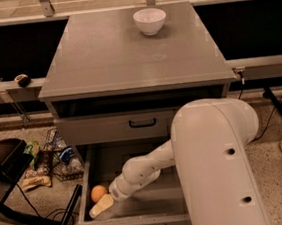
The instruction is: Place orange into middle drawer
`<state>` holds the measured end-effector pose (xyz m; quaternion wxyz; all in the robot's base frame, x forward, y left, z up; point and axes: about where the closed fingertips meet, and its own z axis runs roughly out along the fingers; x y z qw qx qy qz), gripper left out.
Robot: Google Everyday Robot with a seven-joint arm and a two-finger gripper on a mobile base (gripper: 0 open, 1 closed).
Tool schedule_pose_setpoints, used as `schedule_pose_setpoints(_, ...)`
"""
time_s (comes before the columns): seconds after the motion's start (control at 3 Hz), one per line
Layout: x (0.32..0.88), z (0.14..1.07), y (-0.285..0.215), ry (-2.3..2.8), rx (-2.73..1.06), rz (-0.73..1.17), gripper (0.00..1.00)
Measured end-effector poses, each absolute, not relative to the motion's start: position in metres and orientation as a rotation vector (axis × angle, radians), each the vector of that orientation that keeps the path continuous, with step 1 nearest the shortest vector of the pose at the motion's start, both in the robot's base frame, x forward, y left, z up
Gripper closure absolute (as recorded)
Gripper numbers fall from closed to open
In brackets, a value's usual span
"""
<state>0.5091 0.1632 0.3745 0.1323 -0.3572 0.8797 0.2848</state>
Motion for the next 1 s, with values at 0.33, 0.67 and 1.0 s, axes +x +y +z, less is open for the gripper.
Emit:
schedule_pose_setpoints(0.33, 0.509, 0.377, 0.163, 2.553, -1.037, 0.826, 0.0)
schedule_pose_setpoints(0.67, 0.488, 0.43, 0.156, 2.502, -1.051, 0.787, 0.0)
schedule_pose_setpoints(1.0, 0.436, 0.475, 0.138, 2.528, -1.068, 0.759, 0.0)
